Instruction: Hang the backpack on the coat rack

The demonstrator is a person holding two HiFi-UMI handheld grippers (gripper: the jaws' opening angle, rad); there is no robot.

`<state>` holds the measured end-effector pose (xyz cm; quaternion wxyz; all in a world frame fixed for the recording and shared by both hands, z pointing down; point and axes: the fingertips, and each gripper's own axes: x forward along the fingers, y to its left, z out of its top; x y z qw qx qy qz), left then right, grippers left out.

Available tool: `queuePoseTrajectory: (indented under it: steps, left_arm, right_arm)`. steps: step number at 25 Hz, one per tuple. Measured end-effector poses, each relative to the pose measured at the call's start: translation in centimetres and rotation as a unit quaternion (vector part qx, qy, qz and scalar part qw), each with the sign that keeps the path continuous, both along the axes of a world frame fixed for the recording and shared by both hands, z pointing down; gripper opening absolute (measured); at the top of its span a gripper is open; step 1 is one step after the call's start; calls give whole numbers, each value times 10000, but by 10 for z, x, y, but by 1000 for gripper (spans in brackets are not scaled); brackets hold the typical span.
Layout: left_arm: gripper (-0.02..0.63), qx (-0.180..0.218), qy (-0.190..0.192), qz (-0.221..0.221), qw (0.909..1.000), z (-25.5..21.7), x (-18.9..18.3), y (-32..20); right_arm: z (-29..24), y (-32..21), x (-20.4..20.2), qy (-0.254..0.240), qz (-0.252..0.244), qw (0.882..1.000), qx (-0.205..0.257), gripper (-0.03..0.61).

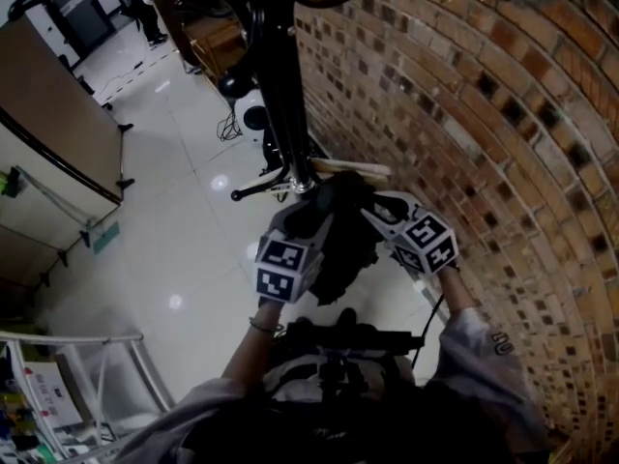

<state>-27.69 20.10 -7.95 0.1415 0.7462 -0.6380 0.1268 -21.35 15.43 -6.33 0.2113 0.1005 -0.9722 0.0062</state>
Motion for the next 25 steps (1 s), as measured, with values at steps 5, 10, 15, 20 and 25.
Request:
queuePoseTrajectory:
  steps: [5,10,15,20,25]
  left_arm:
    - [116,56,155,246,9996,-3,1,13]
    - [35,216,131,370,9990,-8,-2,25]
    - [2,421,292,663,9965,-16,1,46]
    - [0,476,252,1056,9930,-11,4,69]
    - [0,392,354,1461,9879,2,9,96]
  right_arm:
    - [-17,9,18,-895,1010,9892,-580,133]
    - [-26,25,27,-1205,1860,9729,-661,133]
    - [-47,50,41,-2078,2974,9271,-945,53]
    - [-46,85,41,-2347,3382,9053,-1046,9]
    - [-36,120,39,-2344,3674,8937,-1063,9]
